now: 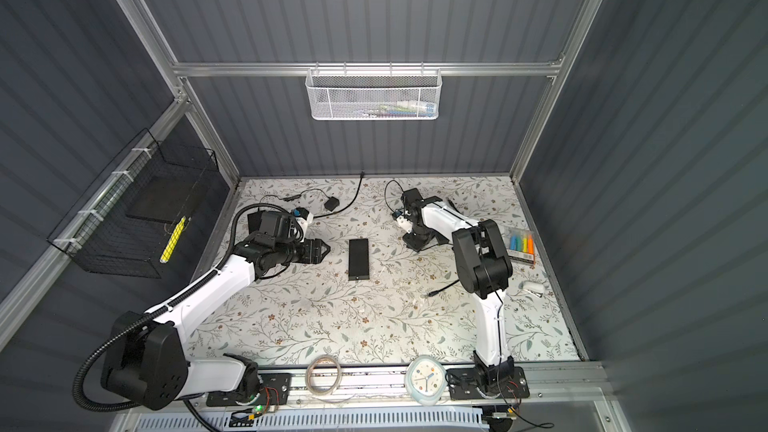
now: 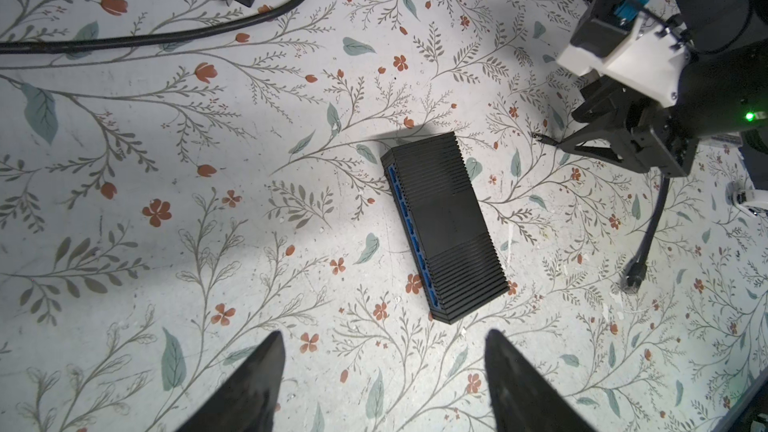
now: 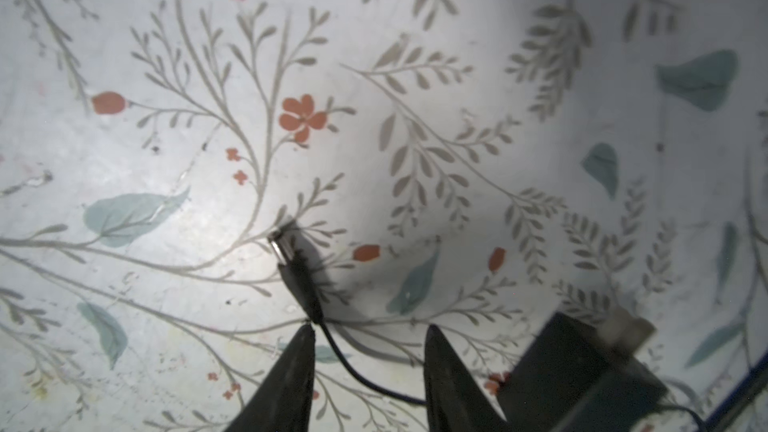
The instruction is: Insert the plug into the switch port
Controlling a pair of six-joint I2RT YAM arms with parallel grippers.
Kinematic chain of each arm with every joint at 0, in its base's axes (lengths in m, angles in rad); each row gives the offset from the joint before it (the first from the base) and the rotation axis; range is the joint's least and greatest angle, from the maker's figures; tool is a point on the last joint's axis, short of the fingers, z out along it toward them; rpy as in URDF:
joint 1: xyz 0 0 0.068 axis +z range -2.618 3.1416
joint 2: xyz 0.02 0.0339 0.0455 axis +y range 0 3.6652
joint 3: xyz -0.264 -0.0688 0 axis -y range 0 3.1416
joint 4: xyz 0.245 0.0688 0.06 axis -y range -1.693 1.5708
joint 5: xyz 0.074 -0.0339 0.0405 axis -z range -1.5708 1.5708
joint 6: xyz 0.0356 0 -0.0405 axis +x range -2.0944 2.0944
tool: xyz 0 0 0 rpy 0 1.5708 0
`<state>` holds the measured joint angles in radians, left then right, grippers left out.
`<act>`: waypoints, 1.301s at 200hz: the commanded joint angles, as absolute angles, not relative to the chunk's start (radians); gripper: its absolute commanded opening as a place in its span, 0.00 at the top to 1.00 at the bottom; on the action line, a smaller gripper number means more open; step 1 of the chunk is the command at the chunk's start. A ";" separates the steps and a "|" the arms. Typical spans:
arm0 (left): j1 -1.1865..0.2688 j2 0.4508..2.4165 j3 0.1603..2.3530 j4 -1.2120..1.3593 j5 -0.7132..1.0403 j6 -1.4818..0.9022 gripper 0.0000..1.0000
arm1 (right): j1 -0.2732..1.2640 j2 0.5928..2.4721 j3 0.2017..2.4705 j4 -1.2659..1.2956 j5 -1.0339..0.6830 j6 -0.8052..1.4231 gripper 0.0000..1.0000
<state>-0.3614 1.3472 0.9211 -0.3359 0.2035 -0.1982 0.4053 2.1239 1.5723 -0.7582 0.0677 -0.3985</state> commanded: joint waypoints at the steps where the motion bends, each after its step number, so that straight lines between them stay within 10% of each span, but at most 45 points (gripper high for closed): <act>1: -0.370 1.352 0.910 -0.337 0.219 -0.175 0.24 | 0.436 2.143 1.574 -0.783 0.061 -0.407 0.58; 81: -0.370 1.330 0.896 -0.341 0.216 -0.180 0.25 | 0.453 2.154 1.560 -0.753 0.045 -0.396 1.00; 260: -0.723 1.484 0.879 0.200 0.212 -0.284 0.20 | 0.446 1.526 1.238 -0.328 -0.189 0.170 0.97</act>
<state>-0.6960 1.4212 0.8497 0.0742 0.2363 -0.2615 0.4458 1.5604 1.2613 -0.4175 -0.1635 0.0650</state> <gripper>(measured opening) 0.802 0.049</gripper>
